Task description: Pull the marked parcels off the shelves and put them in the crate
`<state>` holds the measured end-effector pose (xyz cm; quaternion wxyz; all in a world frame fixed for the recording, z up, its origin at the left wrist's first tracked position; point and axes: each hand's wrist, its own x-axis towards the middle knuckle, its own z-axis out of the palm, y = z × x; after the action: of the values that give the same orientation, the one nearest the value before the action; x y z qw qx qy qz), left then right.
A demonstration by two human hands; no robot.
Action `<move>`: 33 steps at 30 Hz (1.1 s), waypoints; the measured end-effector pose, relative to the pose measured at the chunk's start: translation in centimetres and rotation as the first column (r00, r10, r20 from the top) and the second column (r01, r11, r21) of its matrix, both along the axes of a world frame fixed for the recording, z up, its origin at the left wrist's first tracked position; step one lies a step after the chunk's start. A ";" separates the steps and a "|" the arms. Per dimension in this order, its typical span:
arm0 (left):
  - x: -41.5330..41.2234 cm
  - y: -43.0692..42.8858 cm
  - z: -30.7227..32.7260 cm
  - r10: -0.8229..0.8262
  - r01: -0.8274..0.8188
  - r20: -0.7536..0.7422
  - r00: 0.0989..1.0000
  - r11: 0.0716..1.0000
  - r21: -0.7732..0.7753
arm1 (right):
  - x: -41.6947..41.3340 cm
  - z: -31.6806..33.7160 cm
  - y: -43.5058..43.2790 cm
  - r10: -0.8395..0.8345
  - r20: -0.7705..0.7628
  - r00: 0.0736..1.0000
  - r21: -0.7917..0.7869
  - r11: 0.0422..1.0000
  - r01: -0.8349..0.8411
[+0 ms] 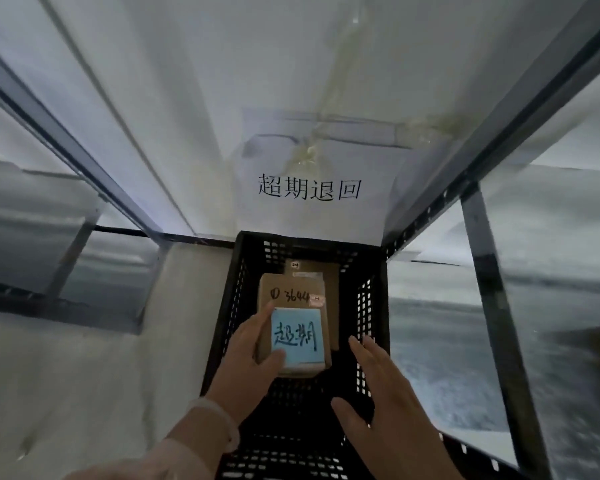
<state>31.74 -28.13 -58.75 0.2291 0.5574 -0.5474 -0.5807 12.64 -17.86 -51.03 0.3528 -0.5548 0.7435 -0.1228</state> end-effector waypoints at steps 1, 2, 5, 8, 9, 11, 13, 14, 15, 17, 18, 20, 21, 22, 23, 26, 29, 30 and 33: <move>-0.7 -1.1 -1.2 -0.012 0.012 -0.023 1.000 1.000 0.025 | 0.0 -0.8 -0.5 -0.021 -0.029 0.999 -0.007 1.000 0.020; -1.5 -2.3 -2.5 -0.025 0.027 -0.051 0.998 0.999 0.047 | -0.1 -1.7 -1.1 -0.047 -0.055 0.997 -0.012 0.999 0.046; -4.3 -5.7 -6.0 -0.083 0.091 -0.112 0.990 0.994 0.067 | -0.2 -4.6 -2.8 -0.142 -0.083 0.986 -0.022 0.990 0.141; -6.5 -8.0 -9.9 -0.130 0.138 -0.113 0.985 0.988 0.069 | -0.7 -7.6 -4.1 -0.223 -0.055 0.973 -0.027 0.975 0.222; -7.0 -8.3 -11.1 -0.140 0.149 -0.105 0.985 0.985 0.081 | -1.0 -8.6 -4.3 -0.248 -0.046 0.968 -0.031 0.969 0.247; -7.9 -8.6 -13.3 -0.146 0.157 -0.116 0.982 0.984 0.087 | -1.3 -10.3 -4.6 -0.289 -0.037 0.957 -0.038 0.957 0.287; -8.6 -8.8 -14.9 -0.151 0.158 -0.117 0.982 0.986 0.057 | -1.5 -11.8 -4.8 -0.311 -0.026 0.950 -0.049 0.949 0.310; -9.0 -8.8 -15.6 -0.159 0.163 -0.112 0.981 0.986 0.036 | -1.6 -12.5 -4.8 -0.316 -0.023 0.948 -0.053 0.948 0.315; -9.3 -9.0 -16.2 -0.164 0.168 -0.119 0.979 0.986 0.018 | -1.6 -13.1 -4.7 -0.319 -0.024 0.948 -0.054 0.947 0.317; -9.7 -9.1 -17.1 -0.186 0.186 -0.134 0.973 0.982 -0.009 | -1.8 -14.1 -4.6 -0.325 -0.031 0.945 -0.040 0.945 0.324; -9.9 -9.2 -17.4 -0.207 0.206 -0.131 0.970 0.978 -0.022 | -2.0 -14.5 -4.5 -0.329 -0.038 0.943 -0.029 0.944 0.328; -10.4 -9.4 -17.7 -0.262 0.258 -0.109 0.959 0.965 -0.044 | -2.0 -15.0 -4.3 -0.329 -0.043 0.943 -0.016 0.944 0.328; -10.6 -9.7 -17.7 -0.286 0.283 -0.092 0.954 0.958 -0.048 | -2.0 -15.1 -4.3 -0.326 -0.040 0.944 -0.016 0.945 0.326; -10.8 -10.0 -17.7 -0.310 0.307 -0.063 0.949 0.950 -0.048 | -1.9 -15.1 -4.3 -0.327 -0.040 0.944 -0.016 0.945 0.326; -11.0 -10.3 -17.6 -0.330 0.329 -0.029 0.944 0.943 -0.049 | -1.8 -14.9 -4.4 -0.325 -0.042 0.945 -0.017 0.946 0.324; -10.9 -10.6 -16.8 -0.348 0.351 0.054 0.936 0.935 -0.058 | -1.4 -14.0 -4.2 -0.321 -0.053 0.945 -0.013 0.947 0.321; -9.8 -10.8 -14.7 -0.390 0.406 0.140 0.910 0.907 -0.112 | -1.1 -12.3 -3.9 -0.325 -0.079 0.942 -0.036 0.946 0.323; -9.3 -10.7 -13.5 -0.415 0.446 0.206 0.886 0.885 -0.136 | -0.9 -11.5 -3.8 -0.323 -0.091 0.942 -0.046 0.946 0.320; -7.5 -9.9 -9.0 -0.443 0.523 0.351 0.825 0.834 -0.177 | 0.0 -8.2 -3.9 -0.307 -0.139 0.941 -0.087 0.951 0.298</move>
<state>24.21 -38.06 -67.77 0.0613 0.4435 -0.7721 -0.4509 12.67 -21.80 -59.27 0.2542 -0.4528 0.8400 -0.1572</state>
